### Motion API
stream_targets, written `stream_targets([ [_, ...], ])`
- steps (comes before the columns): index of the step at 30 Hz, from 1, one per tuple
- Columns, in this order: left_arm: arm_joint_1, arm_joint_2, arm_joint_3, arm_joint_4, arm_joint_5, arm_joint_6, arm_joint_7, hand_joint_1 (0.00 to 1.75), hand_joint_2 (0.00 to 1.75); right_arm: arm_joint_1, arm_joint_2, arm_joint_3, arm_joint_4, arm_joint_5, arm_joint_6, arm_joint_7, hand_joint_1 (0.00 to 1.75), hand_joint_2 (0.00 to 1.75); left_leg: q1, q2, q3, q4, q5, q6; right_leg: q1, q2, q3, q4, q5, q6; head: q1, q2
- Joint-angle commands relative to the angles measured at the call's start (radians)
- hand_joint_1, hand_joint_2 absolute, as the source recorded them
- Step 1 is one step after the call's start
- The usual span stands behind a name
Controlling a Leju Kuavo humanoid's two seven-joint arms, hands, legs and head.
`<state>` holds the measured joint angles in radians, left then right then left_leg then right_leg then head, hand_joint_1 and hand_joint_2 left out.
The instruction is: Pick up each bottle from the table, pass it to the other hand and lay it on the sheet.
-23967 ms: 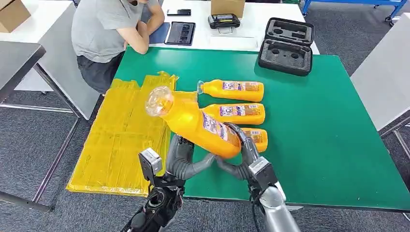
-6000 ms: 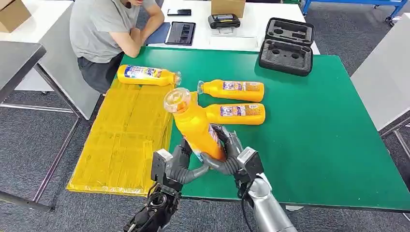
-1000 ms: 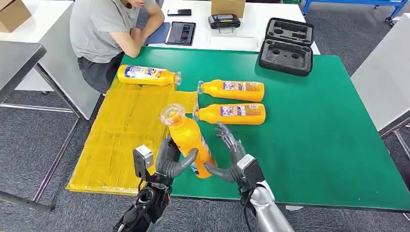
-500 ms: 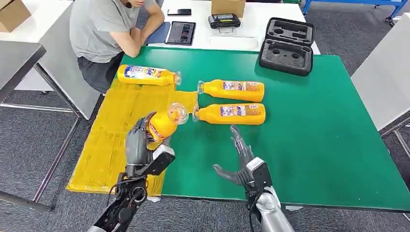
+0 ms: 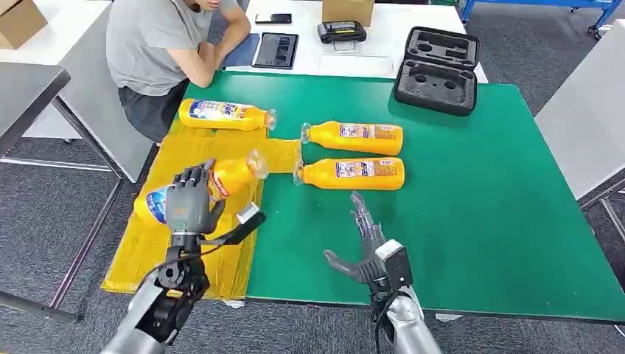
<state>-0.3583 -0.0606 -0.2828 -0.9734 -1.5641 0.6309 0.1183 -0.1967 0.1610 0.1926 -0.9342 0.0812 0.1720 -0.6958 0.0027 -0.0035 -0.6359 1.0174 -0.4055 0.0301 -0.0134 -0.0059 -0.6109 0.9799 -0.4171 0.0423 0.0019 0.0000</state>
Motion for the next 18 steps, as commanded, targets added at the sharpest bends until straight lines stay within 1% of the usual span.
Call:
stream_targets([
  [1, -0.224, 0.008, -0.172, 0.413, 0.045, -0.120, -0.245, 1.75, 1.75, -0.016, -0.004, -0.034, 0.049, -0.008, 0.000, -0.002, 0.00, 1.75, 0.001, -0.003, 0.008, -0.001, -0.002, -0.002, 0.001, -0.003, 0.009, -0.001, -0.003, -0.002, 0.000, 0.000],
  [2, -0.224, 0.008, -0.172, 0.413, 0.045, -0.120, -0.245, 1.75, 1.75, -0.016, -0.004, -0.034, 0.049, -0.008, 0.000, -0.002, 0.00, 1.75, 0.000, -0.001, 0.004, -0.001, 0.000, -0.001, 0.000, -0.001, 0.004, -0.001, -0.001, -0.001, 0.000, 0.000],
  [3, -0.224, 0.008, -0.172, 0.413, 0.045, -0.120, -0.245, 1.75, 1.75, -0.016, -0.004, -0.034, 0.049, -0.008, 0.000, -0.002, 0.00, 1.75, 0.000, -0.001, 0.006, -0.001, -0.001, -0.001, 0.000, 0.000, 0.007, -0.001, -0.002, -0.001, 0.000, 0.000],
  [5, -0.224, 0.008, -0.172, 0.413, 0.045, -0.120, -0.245, 1.75, 1.75, -0.016, -0.004, -0.034, 0.049, -0.008, 0.000, -0.002, 0.00, 1.75, 0.000, 0.000, 0.004, -0.001, -0.001, -0.001, 0.000, 0.000, 0.004, -0.001, -0.001, -0.001, 0.000, 0.000],
  [6, -0.224, 0.008, -0.172, 0.413, 0.045, -0.120, -0.245, 1.75, 1.75, -0.016, -0.004, -0.034, 0.049, -0.008, 0.000, -0.002, 0.00, 1.75, 0.000, 0.000, 0.009, -0.002, -0.003, -0.002, 0.000, 0.001, 0.009, -0.002, -0.003, -0.002, 0.000, 0.000],
  [7, -0.221, 0.001, -0.165, 0.435, 0.066, -0.128, -0.289, 1.75, 1.75, -0.017, -0.004, -0.034, 0.052, -0.008, 0.000, -0.002, 0.00, 1.75, 0.000, -0.001, 0.004, -0.001, -0.001, -0.001, 0.000, 0.000, 0.004, -0.001, -0.001, -0.001, 0.000, 0.000],
  [8, -0.222, -0.003, -0.161, 0.447, 0.075, -0.141, -0.305, 1.75, 1.75, -0.018, -0.004, -0.032, 0.052, -0.006, 0.000, -0.002, 0.00, 1.75, 0.000, -0.001, 0.007, 0.000, -0.003, -0.002, 0.000, 0.000, 0.007, 0.000, -0.003, -0.002, 0.000, 0.000],
  [11, -0.211, -0.010, -0.174, 0.476, 0.066, -0.157, -0.343, 1.75, 1.75, -0.021, -0.003, -0.026, 0.063, -0.002, 0.002, -0.002, 0.00, 1.75, 0.000, 0.000, 0.004, -0.001, -0.001, -0.001, 0.000, 0.001, 0.004, -0.001, -0.001, -0.001, 0.000, 0.000],
  [12, -0.211, -0.010, -0.174, 0.476, 0.066, -0.157, -0.343, 1.75, 1.75, -0.021, -0.003, -0.026, 0.063, -0.002, 0.002, -0.002, 0.00, 1.75, 0.000, 0.000, 0.003, -0.001, -0.001, -0.001, 0.000, 0.001, 0.002, -0.001, 0.000, -0.001, 0.000, 0.000],
  [13, -0.209, -0.013, -0.181, 0.489, 0.051, -0.157, -0.329, 1.75, 1.75, -0.029, 0.000, -0.023, 0.072, -0.002, 0.002, -0.002, 0.00, 1.75, 0.000, 0.000, 0.006, -0.001, -0.002, -0.002, 0.000, 0.001, 0.006, -0.001, -0.002, -0.001, 0.000, 0.000],
  [15, -0.219, -0.014, -0.178, 0.503, 0.049, -0.171, -0.321, 1.75, 1.75, -0.033, 0.001, -0.021, 0.073, -0.004, 0.004, -0.002, 0.00, 1.75, 0.000, 0.001, 0.002, 0.000, -0.001, -0.001, 0.000, 0.002, 0.001, -0.001, 0.000, -0.001, 0.000, 0.000],
  [16, -0.223, -0.013, -0.177, 0.507, 0.046, -0.176, -0.317, 1.75, 1.75, -0.035, 0.002, -0.020, 0.074, -0.003, 0.004, -0.002, 0.00, 1.75, 0.001, 0.001, 0.008, -0.001, -0.003, -0.002, 0.001, 0.002, 0.008, -0.001, -0.002, -0.002, 0.000, 0.000],
  [17, -0.223, -0.013, -0.177, 0.507, 0.046, -0.176, -0.317, 1.75, 1.75, -0.035, 0.002, -0.020, 0.074, -0.003, 0.004, -0.002, 0.00, 1.75, 0.000, 0.001, 0.003, 0.000, -0.001, -0.001, 0.000, 0.002, 0.003, 0.000, -0.001, -0.001, 0.000, 0.000],
  [18, -0.223, -0.013, -0.177, 0.507, 0.046, -0.176, -0.317, 1.75, 1.75, -0.035, 0.002, -0.020, 0.074, -0.003, 0.004, -0.002, 0.00, 1.75, 0.001, 0.001, 0.005, 0.000, -0.002, -0.002, 0.001, 0.002, 0.005, 0.000, -0.002, -0.002, 0.000, 0.000],
])
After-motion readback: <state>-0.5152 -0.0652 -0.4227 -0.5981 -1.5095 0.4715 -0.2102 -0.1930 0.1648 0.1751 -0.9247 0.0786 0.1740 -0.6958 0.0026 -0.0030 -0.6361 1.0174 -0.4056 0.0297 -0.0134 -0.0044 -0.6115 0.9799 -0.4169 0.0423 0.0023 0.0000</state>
